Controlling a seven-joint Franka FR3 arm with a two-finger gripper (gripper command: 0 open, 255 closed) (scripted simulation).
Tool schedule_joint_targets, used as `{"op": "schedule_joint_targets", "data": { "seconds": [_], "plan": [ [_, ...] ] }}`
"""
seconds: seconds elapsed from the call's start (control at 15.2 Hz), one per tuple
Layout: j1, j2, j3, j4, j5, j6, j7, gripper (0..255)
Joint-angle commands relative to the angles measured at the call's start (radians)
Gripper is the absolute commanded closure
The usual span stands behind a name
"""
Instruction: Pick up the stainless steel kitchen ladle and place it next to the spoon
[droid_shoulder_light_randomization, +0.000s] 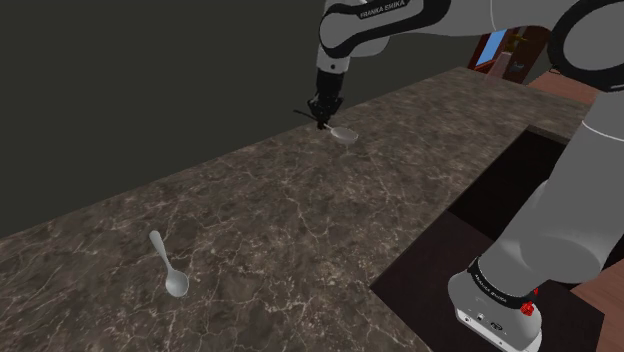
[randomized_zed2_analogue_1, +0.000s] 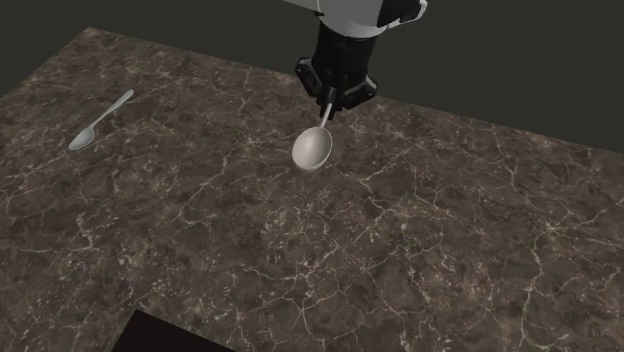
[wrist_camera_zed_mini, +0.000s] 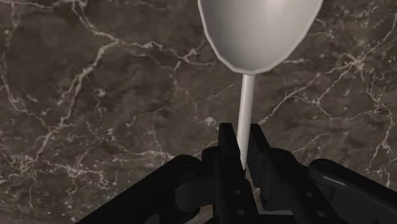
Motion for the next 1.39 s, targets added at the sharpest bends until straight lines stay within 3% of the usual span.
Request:
{"op": "schedule_joint_targets", "data": {
  "seconds": [0.0,0.66,1.32],
  "plan": [
    [0.025,-0.026,0.018,-0.036,-0.002,0.015,0.043,255],
    [0.146,-0.126,0.123,-0.169,-0.006,0.074,0.265,255],
    [0.266,-0.136,0.240,-0.186,-0.012,0.109,0.503,255]
  ]
}}
